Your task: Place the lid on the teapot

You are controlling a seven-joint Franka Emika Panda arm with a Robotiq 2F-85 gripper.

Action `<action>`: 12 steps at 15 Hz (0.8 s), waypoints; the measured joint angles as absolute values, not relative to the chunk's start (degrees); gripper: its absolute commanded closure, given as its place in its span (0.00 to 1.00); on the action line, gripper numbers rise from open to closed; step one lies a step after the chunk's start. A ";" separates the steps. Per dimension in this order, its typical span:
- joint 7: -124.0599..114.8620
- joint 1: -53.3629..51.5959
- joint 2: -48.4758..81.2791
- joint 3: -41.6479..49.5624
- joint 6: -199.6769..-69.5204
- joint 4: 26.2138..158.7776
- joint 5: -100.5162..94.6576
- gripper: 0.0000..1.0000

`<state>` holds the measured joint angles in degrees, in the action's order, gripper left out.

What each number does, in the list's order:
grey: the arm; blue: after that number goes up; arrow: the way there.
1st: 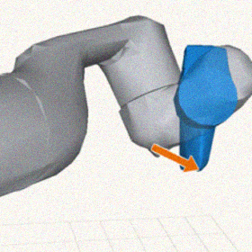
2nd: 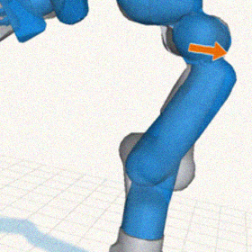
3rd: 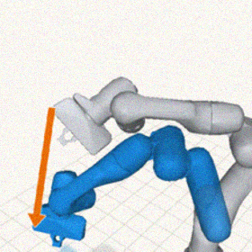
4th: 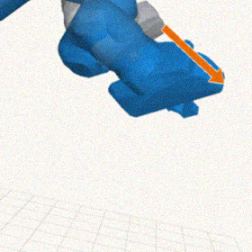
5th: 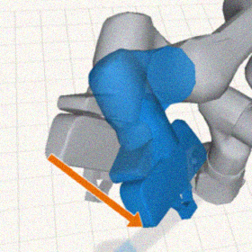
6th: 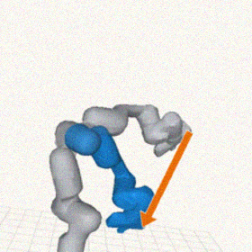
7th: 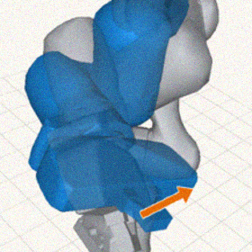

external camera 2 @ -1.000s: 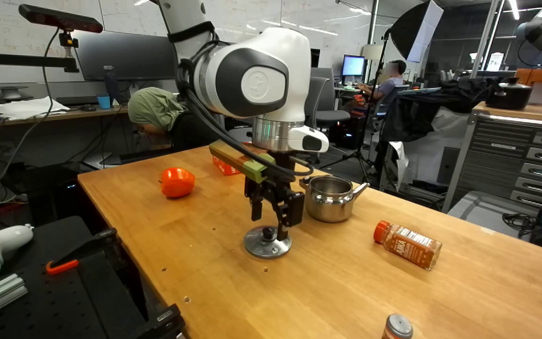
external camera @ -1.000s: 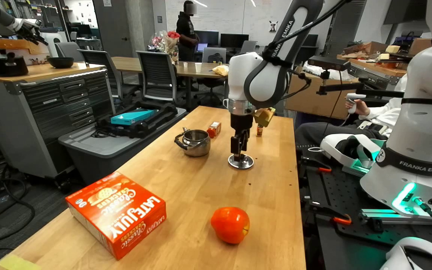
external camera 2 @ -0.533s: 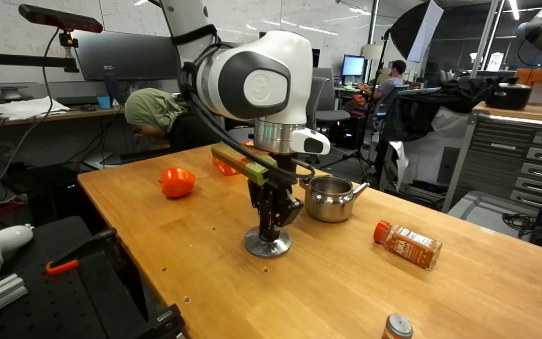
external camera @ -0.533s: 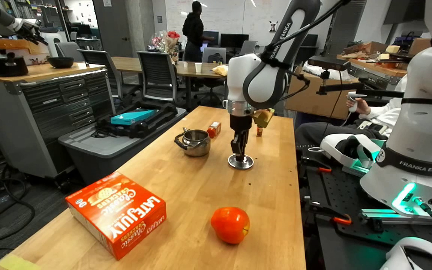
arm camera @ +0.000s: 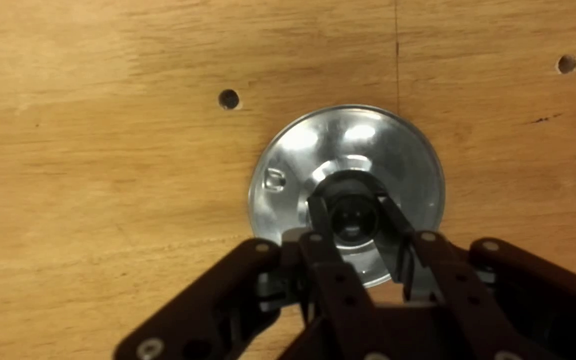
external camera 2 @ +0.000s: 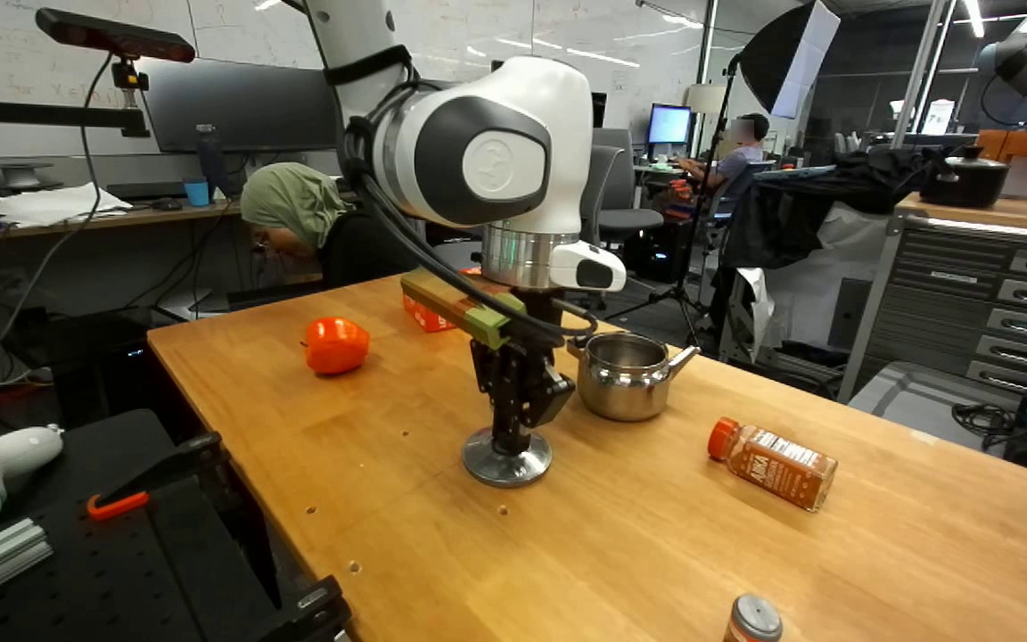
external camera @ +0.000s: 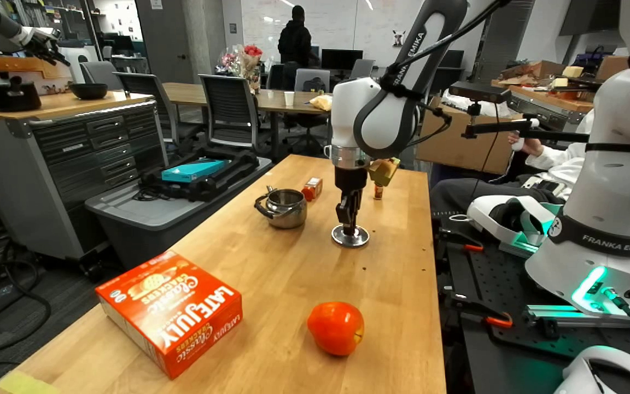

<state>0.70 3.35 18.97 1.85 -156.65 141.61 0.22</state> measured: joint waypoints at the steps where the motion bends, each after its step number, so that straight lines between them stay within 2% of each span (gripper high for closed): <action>1: 0.71 3.35 18.81 1.76 -156.56 141.63 0.23 0.93; 12: 0.76 3.29 10.73 1.22 -147.79 141.47 0.58 0.93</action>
<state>0.76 3.29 10.73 1.22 -147.79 141.47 0.58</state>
